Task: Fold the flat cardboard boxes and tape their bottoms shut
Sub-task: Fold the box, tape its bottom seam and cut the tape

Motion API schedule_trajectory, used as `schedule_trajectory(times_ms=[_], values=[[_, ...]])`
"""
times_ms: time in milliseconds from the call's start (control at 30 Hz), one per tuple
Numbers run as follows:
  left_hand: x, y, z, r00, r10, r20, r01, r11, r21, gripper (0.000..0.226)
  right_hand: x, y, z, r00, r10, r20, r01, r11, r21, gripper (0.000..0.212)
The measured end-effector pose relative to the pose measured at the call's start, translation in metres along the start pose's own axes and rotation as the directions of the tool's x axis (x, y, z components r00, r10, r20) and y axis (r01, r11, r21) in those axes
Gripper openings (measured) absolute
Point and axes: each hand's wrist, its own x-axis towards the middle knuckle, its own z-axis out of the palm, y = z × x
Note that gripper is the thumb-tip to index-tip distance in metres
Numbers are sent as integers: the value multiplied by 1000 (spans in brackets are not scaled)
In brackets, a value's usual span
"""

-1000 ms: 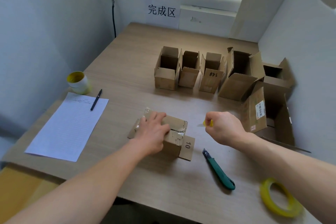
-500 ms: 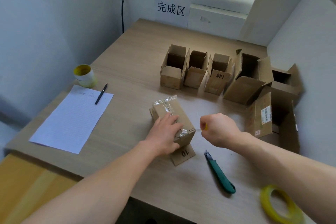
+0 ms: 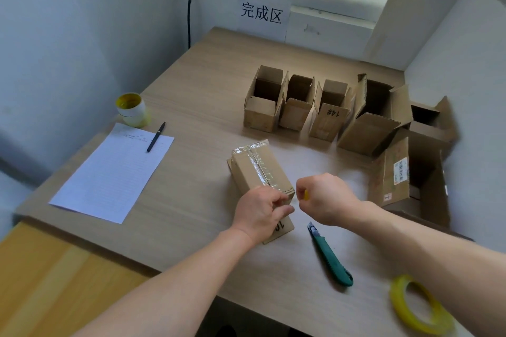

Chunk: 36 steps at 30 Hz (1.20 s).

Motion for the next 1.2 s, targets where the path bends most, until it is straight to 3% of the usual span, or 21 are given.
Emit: schedule_trajectory(times_ms=[200,333,533,600,667,700,733,800,967,1200], values=[[-2,10,2,1000,5,-23,-6,998,-66,20,-7,2,2,999,-30,-24,31,999,44,13],[-2,9,-6,992,-76,-101,62,989,-133,23,-9,15,-7,990,-83,114,44,949,314,54],[-1,3,-6,968,-212,-136,179,959,-221,19,-1,42,-28,928,-213,305,-46,748,663,56],[-3,2,-7,958,-244,-148,206,950,-236,17,2,44,-33,909,-202,365,-52,814,579,52],[-6,0,-7,950,-268,-158,229,946,-229,20,4,41,-37,935,-113,335,75,989,124,43],[-9,-2,-7,947,-278,-160,240,946,-219,20,5,39,-35,962,-98,255,130,985,-109,42],[-11,-4,-6,946,-285,-157,251,946,-206,20,4,38,-32,979,-104,175,143,964,-226,42],[-15,-7,-3,936,-315,-156,290,943,-163,22,8,39,-23,986,-133,102,155,953,-262,42],[-21,-11,2,906,-385,-176,388,922,-22,21,27,44,5,972,-228,62,235,909,-344,38],[-24,-18,7,868,-448,-215,467,883,48,20,48,46,31,946,-323,8,305,885,-351,36]])
